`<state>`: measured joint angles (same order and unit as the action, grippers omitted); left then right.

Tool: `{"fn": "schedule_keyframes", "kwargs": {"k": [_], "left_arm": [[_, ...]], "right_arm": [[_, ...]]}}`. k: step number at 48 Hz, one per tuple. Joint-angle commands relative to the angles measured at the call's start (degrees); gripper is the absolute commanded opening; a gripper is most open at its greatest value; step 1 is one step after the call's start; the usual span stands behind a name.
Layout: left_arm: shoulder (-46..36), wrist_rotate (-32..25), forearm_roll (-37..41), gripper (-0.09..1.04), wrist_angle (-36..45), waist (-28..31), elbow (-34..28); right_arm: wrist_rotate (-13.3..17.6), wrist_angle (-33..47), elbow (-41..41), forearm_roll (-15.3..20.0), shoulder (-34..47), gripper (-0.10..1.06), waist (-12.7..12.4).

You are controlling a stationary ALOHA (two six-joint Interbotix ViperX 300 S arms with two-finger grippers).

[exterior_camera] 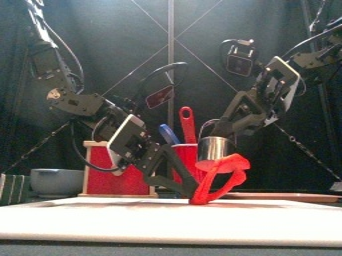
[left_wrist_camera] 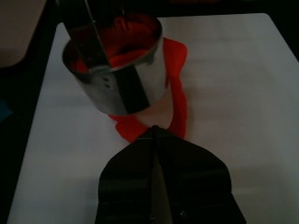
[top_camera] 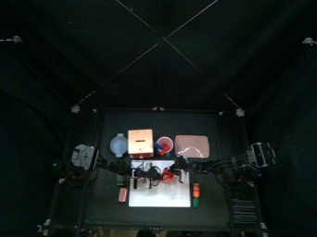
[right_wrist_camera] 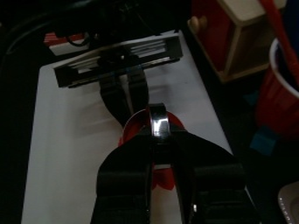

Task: Get the cutter from the drawer then cut the dough then place the extra dough in the bowl
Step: Cut the dough

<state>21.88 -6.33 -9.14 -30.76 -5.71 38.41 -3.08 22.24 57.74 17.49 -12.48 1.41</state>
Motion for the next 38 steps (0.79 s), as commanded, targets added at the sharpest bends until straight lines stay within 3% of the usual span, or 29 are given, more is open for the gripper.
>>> {"fn": "schedule_keyframes", "kwargs": {"k": [1, 27, 38], "left_arm": [[-0.97, 0.09, 0.09, 0.49, -0.09, 0.18, -0.53], [-5.98, 0.09, 0.26, 0.56, 1.67, -0.26, -0.18], [-7.12, 0.09, 0.26, 0.65, 2.2, -0.18, -0.18]], "right_arm": [[0.0, 0.53, 0.79, -0.18, -3.96, 0.55, -0.88], [0.88, -5.1, 5.54, 1.14, -0.97, 0.57, -1.32], [0.97, -5.89, 5.19, 0.97, -0.97, 0.74, -1.05]]}}
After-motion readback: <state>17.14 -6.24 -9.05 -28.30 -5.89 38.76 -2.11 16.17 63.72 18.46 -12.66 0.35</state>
